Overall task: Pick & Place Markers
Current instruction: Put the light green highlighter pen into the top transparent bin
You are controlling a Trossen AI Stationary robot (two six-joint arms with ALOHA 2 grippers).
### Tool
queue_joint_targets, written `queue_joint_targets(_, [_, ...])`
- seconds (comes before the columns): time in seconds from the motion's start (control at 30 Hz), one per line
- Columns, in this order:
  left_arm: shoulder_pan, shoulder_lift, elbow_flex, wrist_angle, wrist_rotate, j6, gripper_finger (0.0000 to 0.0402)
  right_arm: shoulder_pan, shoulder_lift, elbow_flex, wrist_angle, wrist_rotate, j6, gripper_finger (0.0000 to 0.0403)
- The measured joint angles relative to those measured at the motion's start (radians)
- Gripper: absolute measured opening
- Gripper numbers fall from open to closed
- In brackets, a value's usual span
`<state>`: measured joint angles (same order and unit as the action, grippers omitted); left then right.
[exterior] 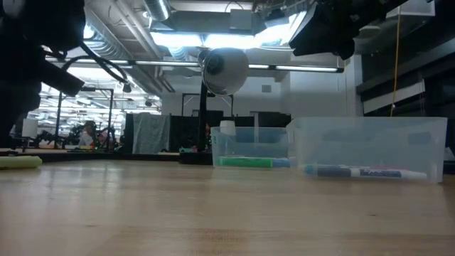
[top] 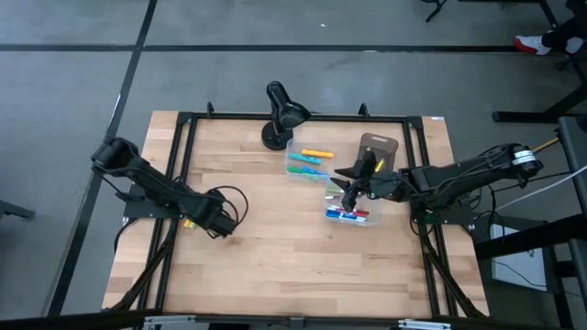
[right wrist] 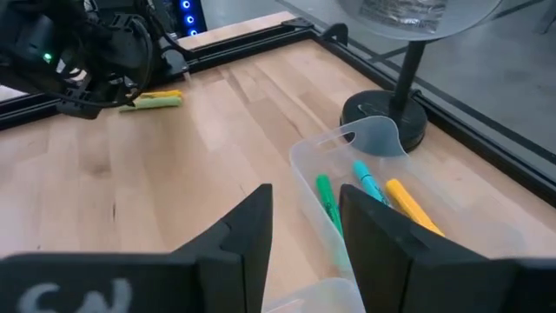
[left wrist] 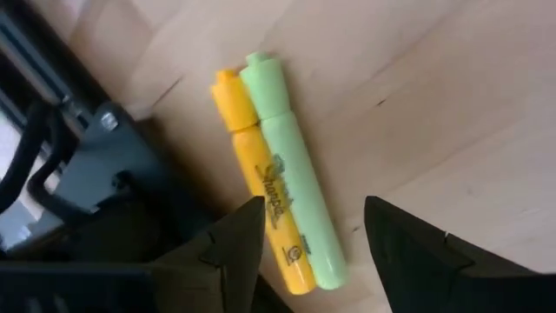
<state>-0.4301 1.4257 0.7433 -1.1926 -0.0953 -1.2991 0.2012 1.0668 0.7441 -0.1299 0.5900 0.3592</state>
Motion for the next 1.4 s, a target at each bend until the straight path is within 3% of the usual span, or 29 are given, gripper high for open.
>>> queue_joint_targets(0.23, [0.003,0.010,-0.019,0.086,-0.022,0.053,0.0161,0.000,0.000,0.000,0.000,0.000,0.000,0.0136])
queue_joint_targets(0.47, [0.039,-0.002,-0.185,0.212,0.055,0.011,0.0138,0.000,0.000,0.000,-0.002,0.000,0.000,0.0136])
queue_joint_targets(0.73, [0.070,-0.079,-0.201,0.244,0.057,0.065,0.0122,0.000,0.000,0.000,-0.010,0.000,0.000,0.0136])
queue_joint_targets(0.97, [0.087,-0.161,-0.220,0.299,-0.009,0.082,0.0052,0.000,0.000,0.000,-0.025,-0.003,0.010,0.0136])
queue_joint_targets(1.2, [0.086,-0.193,-0.217,0.429,-0.074,0.180,0.0051,-0.001,0.000,0.000,-0.026,-0.097,0.072,0.0136])
queue_joint_targets(1.4, [0.086,-0.207,-0.217,0.613,-0.098,0.309,0.0051,-0.001,0.000,0.000,0.008,-0.329,-0.071,0.0136])
